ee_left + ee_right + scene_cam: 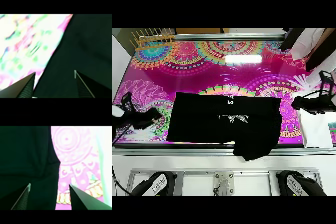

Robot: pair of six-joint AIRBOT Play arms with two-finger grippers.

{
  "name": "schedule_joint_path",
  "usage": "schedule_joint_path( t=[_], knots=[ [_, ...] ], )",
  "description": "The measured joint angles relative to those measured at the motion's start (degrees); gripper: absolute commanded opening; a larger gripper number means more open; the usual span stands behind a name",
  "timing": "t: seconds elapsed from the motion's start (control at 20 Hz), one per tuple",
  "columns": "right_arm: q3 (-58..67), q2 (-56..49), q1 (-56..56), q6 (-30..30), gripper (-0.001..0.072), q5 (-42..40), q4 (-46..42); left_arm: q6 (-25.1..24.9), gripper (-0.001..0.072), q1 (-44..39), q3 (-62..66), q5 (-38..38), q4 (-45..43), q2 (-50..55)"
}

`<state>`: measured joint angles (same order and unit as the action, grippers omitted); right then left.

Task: Fold the clothes and pants, and hang the long-sleeved shirts on hangers.

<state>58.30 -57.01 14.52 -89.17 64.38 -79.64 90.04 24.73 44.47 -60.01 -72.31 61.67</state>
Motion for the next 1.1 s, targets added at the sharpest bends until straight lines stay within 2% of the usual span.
schedule_joint_path(
  t=[0.2,0.4,0.65,0.7,0.95,1.1],
  knots=[
    [-0.1,5.0,0.8,0.0,0.0531,0.1,1.0,2.1,0.0516,6.2,-11.5,-1.1,-1.2,-7.7],
    [-0.1,6.1,1.0,0.0,0.0531,0.0,1.6,3.2,0.0516,8.5,-19.1,0.3,1.1,-10.2],
    [-0.1,6.3,1.1,0.0,0.0531,0.0,1.8,3.6,0.0514,3.7,-22.3,5.3,7.8,-7.1],
    [-0.1,6.3,1.1,0.0,0.0531,0.0,1.8,4.0,0.0486,2.1,-22.5,6.5,8.8,-6.3],
    [-0.1,6.3,1.1,0.0,0.0531,0.0,1.8,5.9,0.0484,-4.1,-22.8,9.9,11.8,-3.7],
    [-0.2,6.3,1.1,0.0,0.0532,0.4,1.7,6.2,0.0079,-5.3,-22.9,10.9,11.9,-3.0]
  ],
)
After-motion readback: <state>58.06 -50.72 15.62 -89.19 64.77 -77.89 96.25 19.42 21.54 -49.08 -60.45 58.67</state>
